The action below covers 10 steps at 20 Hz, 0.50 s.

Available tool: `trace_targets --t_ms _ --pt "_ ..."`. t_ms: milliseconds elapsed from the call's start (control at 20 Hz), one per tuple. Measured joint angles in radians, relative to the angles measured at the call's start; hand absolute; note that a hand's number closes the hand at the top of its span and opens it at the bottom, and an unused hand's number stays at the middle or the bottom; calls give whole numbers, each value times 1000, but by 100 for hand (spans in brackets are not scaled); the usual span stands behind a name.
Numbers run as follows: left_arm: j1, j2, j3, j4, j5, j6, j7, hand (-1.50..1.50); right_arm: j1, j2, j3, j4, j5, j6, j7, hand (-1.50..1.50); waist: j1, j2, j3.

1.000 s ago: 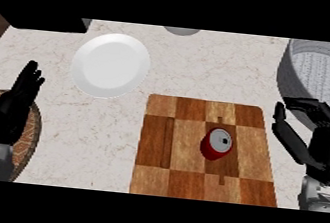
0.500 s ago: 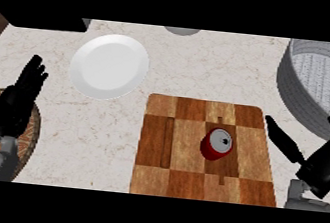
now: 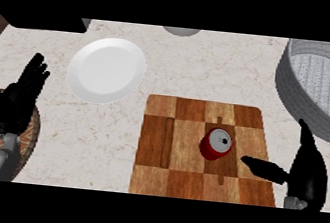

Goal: Pick the can from the cutting board and place it in the basket

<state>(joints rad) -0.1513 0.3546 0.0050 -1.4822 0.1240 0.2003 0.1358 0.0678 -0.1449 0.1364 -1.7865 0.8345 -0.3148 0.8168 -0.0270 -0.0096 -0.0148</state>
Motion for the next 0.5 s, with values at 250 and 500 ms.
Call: trace_targets --t_ms 250,500 --pt "-5 -5 -4 3 -7 4 6 0 -26 16 81 -203 15 254 247 -150 5 -1 5" --pt "-11 -11 3 23 -2 -9 -9 0 -60 73 133 -399 55 383 375 -150 12 2 9"
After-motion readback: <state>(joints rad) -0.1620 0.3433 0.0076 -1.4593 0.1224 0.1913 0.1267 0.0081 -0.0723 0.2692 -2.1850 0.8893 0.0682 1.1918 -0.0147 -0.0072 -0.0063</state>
